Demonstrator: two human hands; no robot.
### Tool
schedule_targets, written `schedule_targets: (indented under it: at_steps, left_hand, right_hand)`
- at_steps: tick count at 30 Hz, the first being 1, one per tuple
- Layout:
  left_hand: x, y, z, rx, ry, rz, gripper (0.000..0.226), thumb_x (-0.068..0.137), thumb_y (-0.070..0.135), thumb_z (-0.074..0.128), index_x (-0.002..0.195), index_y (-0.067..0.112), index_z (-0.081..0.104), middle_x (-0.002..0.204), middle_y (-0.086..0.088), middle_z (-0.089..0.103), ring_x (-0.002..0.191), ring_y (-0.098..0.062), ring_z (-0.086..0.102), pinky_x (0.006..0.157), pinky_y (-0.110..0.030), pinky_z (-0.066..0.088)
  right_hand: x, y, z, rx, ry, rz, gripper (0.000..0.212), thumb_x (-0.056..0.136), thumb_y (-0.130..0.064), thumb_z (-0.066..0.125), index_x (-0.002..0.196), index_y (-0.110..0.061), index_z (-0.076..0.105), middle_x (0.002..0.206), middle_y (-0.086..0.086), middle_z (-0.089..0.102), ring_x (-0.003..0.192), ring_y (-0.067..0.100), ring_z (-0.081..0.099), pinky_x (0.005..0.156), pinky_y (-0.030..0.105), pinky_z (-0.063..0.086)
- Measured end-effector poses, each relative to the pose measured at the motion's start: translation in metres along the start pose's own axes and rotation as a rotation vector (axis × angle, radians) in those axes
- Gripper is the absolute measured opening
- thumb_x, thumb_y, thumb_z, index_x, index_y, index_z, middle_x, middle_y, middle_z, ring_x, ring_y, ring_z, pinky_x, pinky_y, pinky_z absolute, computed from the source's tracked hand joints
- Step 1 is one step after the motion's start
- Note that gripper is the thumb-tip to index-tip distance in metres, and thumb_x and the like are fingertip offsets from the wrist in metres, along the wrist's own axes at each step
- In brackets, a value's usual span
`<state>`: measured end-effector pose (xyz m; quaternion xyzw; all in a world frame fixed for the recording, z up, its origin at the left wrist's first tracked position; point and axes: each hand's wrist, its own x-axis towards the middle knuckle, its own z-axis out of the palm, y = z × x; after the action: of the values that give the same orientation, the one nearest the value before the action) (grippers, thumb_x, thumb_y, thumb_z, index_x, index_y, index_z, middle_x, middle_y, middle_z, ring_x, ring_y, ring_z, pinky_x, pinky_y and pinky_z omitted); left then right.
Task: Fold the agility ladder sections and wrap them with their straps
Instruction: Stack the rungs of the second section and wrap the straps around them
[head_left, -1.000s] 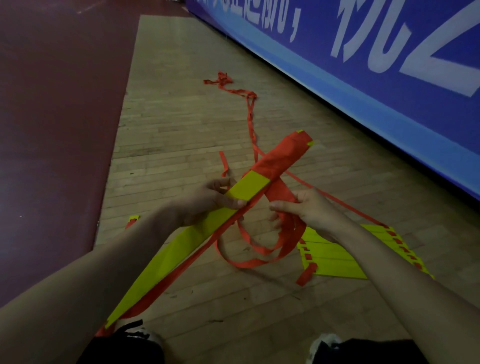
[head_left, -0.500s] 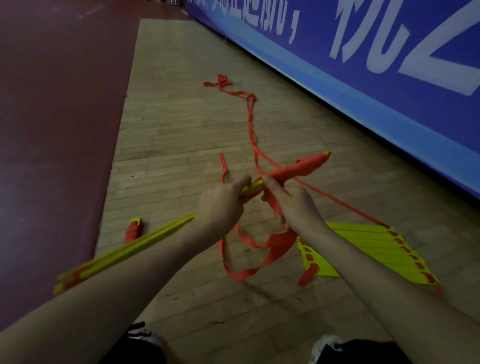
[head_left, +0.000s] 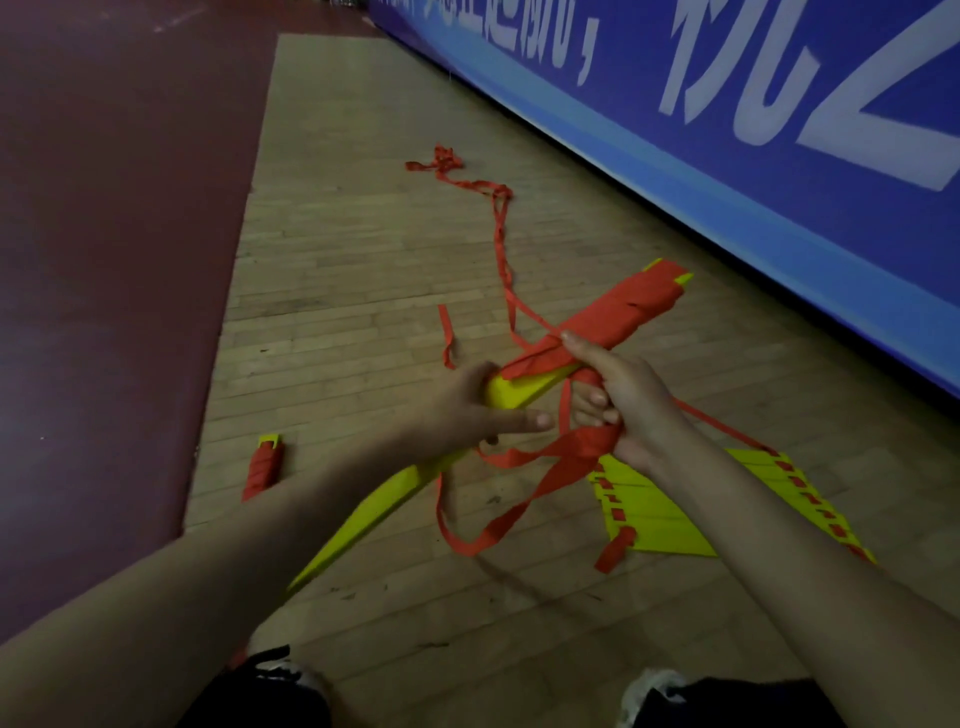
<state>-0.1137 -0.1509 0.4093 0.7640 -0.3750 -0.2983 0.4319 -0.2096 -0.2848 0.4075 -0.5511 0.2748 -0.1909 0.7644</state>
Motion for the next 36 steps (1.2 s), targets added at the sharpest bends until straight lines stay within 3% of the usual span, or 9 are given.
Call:
schedule_targets:
  at_steps: [2, 6, 10, 13, 16, 19, 26, 31, 36]
  left_hand:
    - [-0.002, -0.001, -0.011, -0.169, -0.181, -0.06, 0.043, 0.08, 0.032, 0.073, 0.116, 0.011, 0.062, 0.097, -0.005, 0.071, 0.078, -0.019, 0.067, 0.07, -0.032, 0.056]
    - [-0.002, -0.012, -0.034, -0.309, -0.425, -0.168, 0.043, 0.084, 0.036, 0.059, 0.112, 0.005, 0.063, 0.098, -0.013, 0.073, 0.07, -0.024, 0.068, 0.06, -0.027, 0.056]
    - [0.001, -0.019, -0.036, -0.419, -0.387, -0.117, 0.031, 0.095, 0.032, 0.047, 0.092, 0.006, 0.063, 0.076, -0.011, 0.066, 0.048, -0.02, 0.057, 0.046, -0.022, 0.046]
    - [0.005, -0.024, -0.035, -0.417, -0.354, -0.097, 0.029, 0.091, 0.032, 0.051, 0.092, 0.004, 0.059, 0.073, -0.013, 0.064, 0.047, -0.021, 0.054, 0.044, -0.023, 0.045]
    - [0.008, -0.029, -0.036, -0.437, -0.316, -0.109, 0.031, 0.089, 0.033, 0.054, 0.095, 0.003, 0.058, 0.076, -0.014, 0.062, 0.049, -0.021, 0.055, 0.045, -0.024, 0.046]
    - [0.009, -0.033, -0.038, -0.433, -0.309, -0.121, 0.035, 0.087, 0.035, 0.056, 0.1, 0.003, 0.059, 0.078, -0.015, 0.063, 0.052, -0.023, 0.056, 0.046, -0.025, 0.047]
    - [0.01, -0.033, -0.037, -0.412, -0.286, -0.132, 0.036, 0.086, 0.037, 0.058, 0.101, 0.004, 0.06, 0.078, -0.016, 0.064, 0.054, -0.026, 0.055, 0.048, -0.027, 0.047]
    - [0.014, -0.032, -0.033, -0.419, -0.29, -0.228, 0.044, 0.092, 0.041, 0.05, 0.113, 0.004, 0.06, 0.077, -0.012, 0.062, 0.055, -0.023, 0.055, 0.05, -0.027, 0.046]
    - [0.015, -0.031, -0.033, -0.547, -0.358, -0.264, 0.058, 0.086, 0.049, 0.049, 0.121, 0.003, 0.061, 0.076, -0.01, 0.059, 0.057, -0.021, 0.052, 0.055, -0.028, 0.042]
  right_hand:
    - [-0.001, -0.001, -0.005, -0.003, -0.069, -0.014, 0.05, 0.093, -0.028, 0.058, 0.045, -0.019, 0.045, 0.032, -0.004, 0.027, 0.025, 0.007, 0.022, 0.034, 0.017, 0.018]
    - [0.0, -0.005, -0.008, 0.064, -0.104, -0.045, 0.047, 0.093, -0.028, 0.056, 0.05, -0.017, 0.043, 0.032, -0.005, 0.025, 0.024, 0.004, 0.021, 0.034, 0.016, 0.017]
    - [0.003, -0.006, -0.014, -0.095, -0.102, -0.073, 0.06, 0.095, -0.033, 0.052, 0.037, -0.02, 0.048, 0.033, -0.005, 0.03, 0.026, 0.006, 0.025, 0.035, 0.019, 0.022]
    - [0.005, -0.002, -0.022, -0.288, -0.127, -0.079, 0.036, 0.092, -0.032, 0.055, 0.061, -0.015, 0.052, 0.044, -0.003, 0.048, 0.032, 0.008, 0.041, 0.036, 0.018, 0.034]
    - [0.007, 0.003, -0.03, -0.282, -0.208, -0.028, 0.013, 0.094, -0.016, 0.054, 0.082, -0.013, 0.056, 0.059, 0.003, 0.061, 0.044, 0.012, 0.057, 0.044, 0.021, 0.049]
    - [0.007, 0.005, -0.034, -0.306, -0.212, -0.047, 0.002, 0.093, -0.007, 0.056, 0.093, -0.009, 0.056, 0.063, 0.006, 0.067, 0.049, 0.016, 0.063, 0.048, 0.026, 0.055]
    - [0.002, 0.007, -0.034, -0.361, -0.184, -0.01, 0.023, 0.096, -0.014, 0.052, 0.078, -0.001, 0.059, 0.056, 0.01, 0.066, 0.045, 0.017, 0.063, 0.045, 0.027, 0.054]
    - [0.004, 0.013, -0.034, -0.407, -0.129, -0.05, 0.013, 0.089, -0.011, 0.063, 0.077, -0.006, 0.06, 0.054, 0.011, 0.061, 0.039, 0.017, 0.058, 0.042, 0.025, 0.051]
    - [0.006, 0.015, -0.037, -0.544, -0.045, -0.138, 0.016, 0.084, -0.016, 0.071, 0.071, -0.012, 0.064, 0.048, -0.002, 0.06, 0.036, 0.006, 0.053, 0.04, 0.017, 0.042]
